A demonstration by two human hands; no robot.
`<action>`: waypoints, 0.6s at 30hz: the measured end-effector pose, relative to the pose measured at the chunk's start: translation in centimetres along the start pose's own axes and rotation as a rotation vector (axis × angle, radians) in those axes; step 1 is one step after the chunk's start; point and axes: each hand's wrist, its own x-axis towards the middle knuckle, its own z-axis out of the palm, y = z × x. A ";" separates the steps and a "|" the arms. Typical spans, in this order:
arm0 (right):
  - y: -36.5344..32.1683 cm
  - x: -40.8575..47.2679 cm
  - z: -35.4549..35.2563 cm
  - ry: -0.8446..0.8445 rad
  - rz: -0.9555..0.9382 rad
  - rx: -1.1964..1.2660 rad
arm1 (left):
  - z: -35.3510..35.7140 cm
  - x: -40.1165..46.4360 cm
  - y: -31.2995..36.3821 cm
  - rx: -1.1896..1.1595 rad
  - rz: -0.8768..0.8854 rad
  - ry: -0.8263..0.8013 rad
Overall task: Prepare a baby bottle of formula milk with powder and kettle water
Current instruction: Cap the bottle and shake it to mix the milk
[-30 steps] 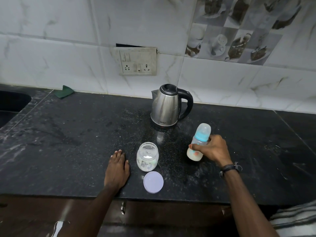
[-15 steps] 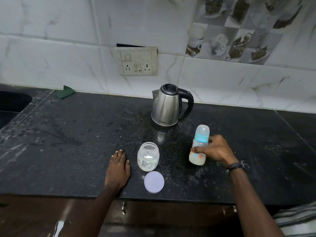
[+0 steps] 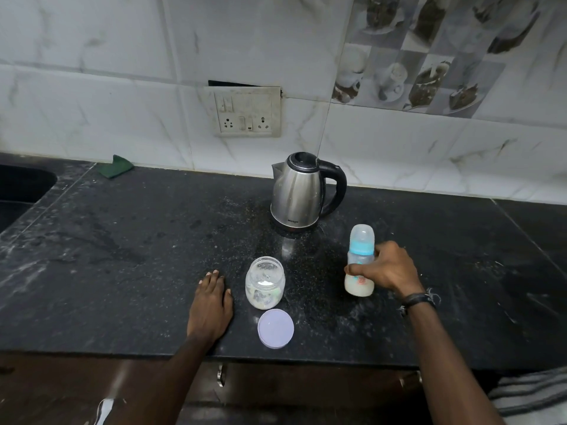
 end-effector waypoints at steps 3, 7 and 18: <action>0.0 0.0 -0.1 0.018 -0.022 0.007 | 0.0 0.0 0.0 0.000 0.000 -0.002; 0.0 0.1 -0.4 -0.006 0.017 -0.044 | 0.2 0.0 -0.1 0.003 0.002 0.005; 0.1 -0.2 0.3 0.000 -0.012 0.075 | 0.3 0.1 -0.2 0.011 0.002 -0.003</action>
